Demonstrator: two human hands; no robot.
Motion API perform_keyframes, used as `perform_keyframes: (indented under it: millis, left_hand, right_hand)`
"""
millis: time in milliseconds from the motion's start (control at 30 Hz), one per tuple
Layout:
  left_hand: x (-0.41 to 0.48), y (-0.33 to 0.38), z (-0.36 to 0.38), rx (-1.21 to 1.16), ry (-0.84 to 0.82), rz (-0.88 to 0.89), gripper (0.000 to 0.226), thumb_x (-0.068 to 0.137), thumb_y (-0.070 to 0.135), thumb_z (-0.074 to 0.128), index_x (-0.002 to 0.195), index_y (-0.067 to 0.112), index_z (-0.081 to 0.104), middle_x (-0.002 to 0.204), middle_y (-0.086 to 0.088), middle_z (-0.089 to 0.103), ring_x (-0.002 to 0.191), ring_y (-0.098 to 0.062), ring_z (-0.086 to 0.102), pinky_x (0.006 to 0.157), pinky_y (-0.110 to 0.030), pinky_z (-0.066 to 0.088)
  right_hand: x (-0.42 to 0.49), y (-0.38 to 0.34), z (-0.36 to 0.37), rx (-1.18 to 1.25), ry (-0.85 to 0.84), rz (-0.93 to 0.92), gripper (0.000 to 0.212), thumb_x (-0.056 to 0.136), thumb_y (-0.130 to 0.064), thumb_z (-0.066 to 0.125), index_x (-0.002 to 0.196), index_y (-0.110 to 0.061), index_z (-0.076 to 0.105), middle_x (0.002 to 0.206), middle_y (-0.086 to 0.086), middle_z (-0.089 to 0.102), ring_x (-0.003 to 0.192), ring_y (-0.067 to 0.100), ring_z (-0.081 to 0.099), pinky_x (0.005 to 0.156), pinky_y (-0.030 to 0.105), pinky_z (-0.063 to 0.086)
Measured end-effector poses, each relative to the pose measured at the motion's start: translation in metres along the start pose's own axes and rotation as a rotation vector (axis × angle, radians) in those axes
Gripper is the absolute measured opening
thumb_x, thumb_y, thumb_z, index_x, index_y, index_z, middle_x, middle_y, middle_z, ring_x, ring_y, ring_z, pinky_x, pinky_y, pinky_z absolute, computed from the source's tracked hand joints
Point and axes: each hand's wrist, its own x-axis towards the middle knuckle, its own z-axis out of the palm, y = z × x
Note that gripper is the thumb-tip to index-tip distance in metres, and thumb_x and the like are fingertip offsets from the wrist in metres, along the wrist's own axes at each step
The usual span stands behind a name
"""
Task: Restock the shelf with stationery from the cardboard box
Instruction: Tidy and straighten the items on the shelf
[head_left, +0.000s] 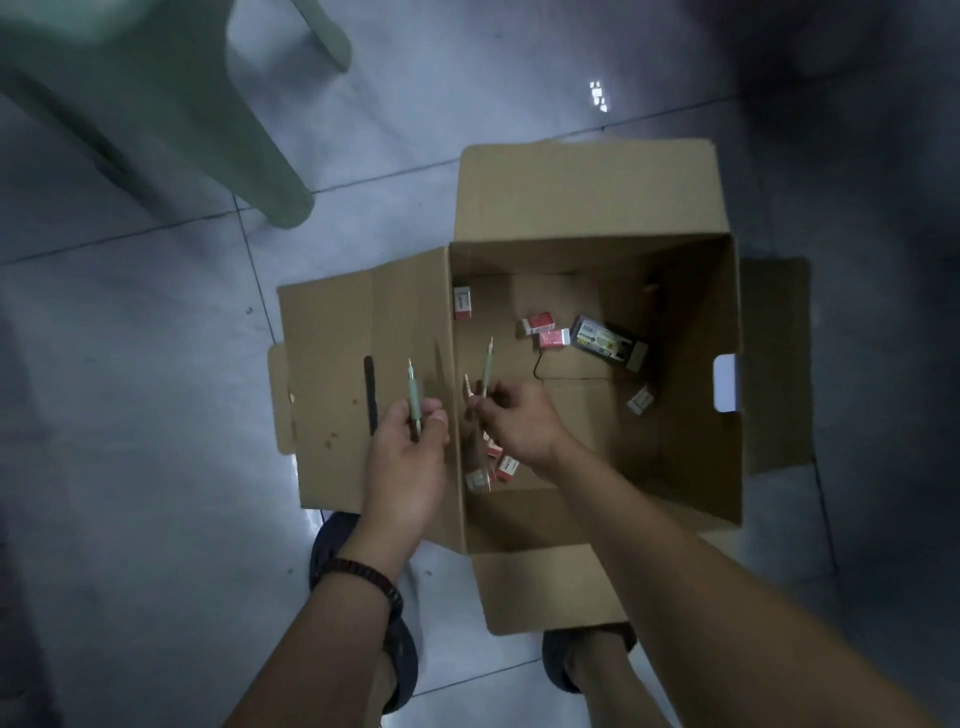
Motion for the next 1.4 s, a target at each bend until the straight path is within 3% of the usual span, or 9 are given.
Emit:
perform_keyframes:
  millis: [133,267,367,467,633,733,967,1133,1400]
  left_hand:
    - [-0.071,0.050,-0.014,0.069,-0.129,-0.004,0.022,0.105,0.042,0.061,0.097,0.022,0.066,0.067,0.014,0.064,0.070,-0.013,0.059,0.067,-0.032,0.049]
    - [-0.151,0.119,-0.031,0.065,-0.261,0.106,0.011,0.098,0.027,0.075,0.108,0.025,0.073,0.098,0.005,0.079,0.094,-0.012,0.074,0.082,-0.025,0.060]
    - [-0.216,0.177,-0.054,0.037,-0.227,0.201,0.016,0.098,0.023,0.074,0.113,0.030,0.073,0.102,0.001,0.079,0.097,-0.018,0.076,0.084,-0.032,0.063]
    - [-0.289,0.234,-0.089,0.030,-0.152,0.240,0.013,0.107,0.032,0.060,0.113,0.032,0.072,0.096,0.006,0.079,0.086,-0.007,0.074,0.071,-0.021,0.057]
    - [-0.419,0.284,-0.183,-0.185,0.021,0.254,0.030,0.113,0.033,0.042,0.104,0.016,0.065,0.091,-0.007,0.069,0.081,-0.021,0.064,0.072,-0.035,0.050]
    - [-0.493,0.294,-0.227,-0.464,0.050,0.306,0.024,0.112,0.030,0.042,0.109,0.017,0.062,0.086,-0.011,0.057,0.073,-0.027,0.053,0.072,-0.043,0.044]
    - [-0.681,0.259,-0.353,-0.919,0.384,0.490,0.013,0.112,0.022,0.050,0.108,0.011,0.055,0.078,-0.007,0.043,0.060,-0.016,0.036,0.057,-0.028,0.035]
    - [-0.791,0.183,-0.440,-0.943,0.765,0.646,0.014,0.110,0.019,0.055,0.101,0.010,0.063,0.078,-0.009,0.060,0.056,-0.016,0.044,0.053,-0.034,0.036]
    - [-0.951,0.025,-0.564,-1.039,0.941,0.779,0.012,0.109,0.007,0.050,0.117,0.003,0.058,0.082,-0.013,0.062,0.056,-0.017,0.042,0.053,-0.032,0.037]
  right_hand:
    - [-0.105,-0.071,-0.026,0.095,-0.011,-0.131,0.018,0.101,-0.010,0.069,0.102,0.008,0.069,0.075,0.012,0.060,0.063,0.022,0.053,0.055,0.030,0.044]
    - [-0.200,-0.151,-0.051,0.111,0.004,-0.258,0.025,0.098,-0.008,0.074,0.092,0.014,0.066,0.065,0.014,0.055,0.054,0.015,0.050,0.050,0.028,0.040]
    - [-0.276,-0.215,-0.055,0.040,-0.010,-0.344,0.022,0.096,-0.013,0.078,0.090,0.008,0.073,0.068,0.021,0.063,0.055,0.019,0.053,0.054,0.033,0.043]
    - [-0.358,-0.280,-0.051,-0.021,-0.072,-0.464,0.011,0.099,-0.015,0.073,0.093,-0.011,0.082,0.073,0.021,0.069,0.061,0.018,0.055,0.061,0.037,0.044]
    - [-0.499,-0.377,-0.018,-0.247,-0.291,-0.648,0.025,0.106,-0.021,0.065,0.097,-0.034,0.084,0.081,-0.007,0.072,0.080,0.004,0.062,0.077,0.026,0.049]
    - [-0.564,-0.402,0.011,-0.321,-0.395,-0.704,0.032,0.107,-0.015,0.062,0.125,-0.036,0.078,0.089,-0.020,0.067,0.080,0.007,0.063,0.073,0.027,0.050]
    - [-0.722,-0.423,0.148,-0.475,-0.711,-0.834,0.030,0.100,-0.004,0.070,0.097,-0.031,0.083,0.072,0.010,0.064,0.063,0.015,0.053,0.058,0.029,0.045]
    - [-0.840,-0.391,0.275,-0.524,-0.876,-0.936,0.017,0.094,-0.007,0.079,0.094,-0.024,0.084,0.075,-0.006,0.071,0.065,0.012,0.063,0.063,0.023,0.052]
    - [-1.025,-0.271,0.460,0.040,-0.941,-0.465,0.026,0.088,0.003,0.079,0.112,-0.005,0.072,0.095,0.014,0.078,0.081,0.018,0.074,0.072,0.033,0.058]
